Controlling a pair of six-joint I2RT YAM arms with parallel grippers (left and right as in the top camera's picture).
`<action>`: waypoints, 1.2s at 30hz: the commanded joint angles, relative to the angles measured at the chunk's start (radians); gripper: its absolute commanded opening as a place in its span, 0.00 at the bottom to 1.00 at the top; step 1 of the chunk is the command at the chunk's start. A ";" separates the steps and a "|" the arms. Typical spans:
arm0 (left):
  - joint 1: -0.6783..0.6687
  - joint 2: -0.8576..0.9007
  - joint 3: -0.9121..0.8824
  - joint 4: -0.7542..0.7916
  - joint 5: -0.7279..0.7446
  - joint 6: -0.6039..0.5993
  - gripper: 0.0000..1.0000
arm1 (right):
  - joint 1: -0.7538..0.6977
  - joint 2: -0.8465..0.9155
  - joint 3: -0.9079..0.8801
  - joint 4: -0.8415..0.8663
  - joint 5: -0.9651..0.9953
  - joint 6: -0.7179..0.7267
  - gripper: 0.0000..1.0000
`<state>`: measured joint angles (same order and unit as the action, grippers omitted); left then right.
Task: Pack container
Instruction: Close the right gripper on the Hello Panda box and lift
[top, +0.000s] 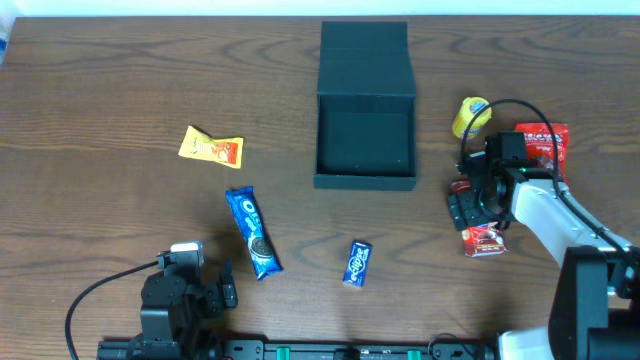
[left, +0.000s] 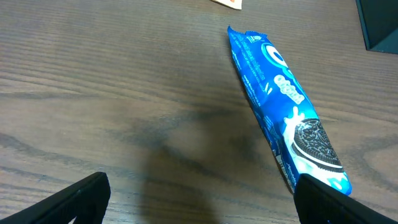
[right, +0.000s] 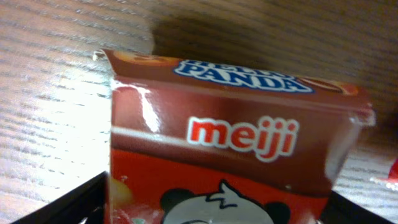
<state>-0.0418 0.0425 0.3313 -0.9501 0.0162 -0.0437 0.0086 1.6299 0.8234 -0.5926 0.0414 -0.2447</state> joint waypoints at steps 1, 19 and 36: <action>0.004 -0.010 -0.042 -0.013 0.008 0.014 0.95 | -0.005 0.022 -0.007 0.002 0.007 0.014 0.70; 0.004 -0.010 -0.042 -0.013 0.008 0.014 0.95 | -0.005 0.033 -0.007 0.014 -0.023 0.069 0.49; 0.004 -0.010 -0.042 -0.013 0.008 0.014 0.96 | 0.032 -0.007 -0.007 0.009 -0.024 0.119 0.30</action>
<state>-0.0418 0.0425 0.3313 -0.9501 0.0162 -0.0433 0.0196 1.6405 0.8238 -0.5800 0.0257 -0.1383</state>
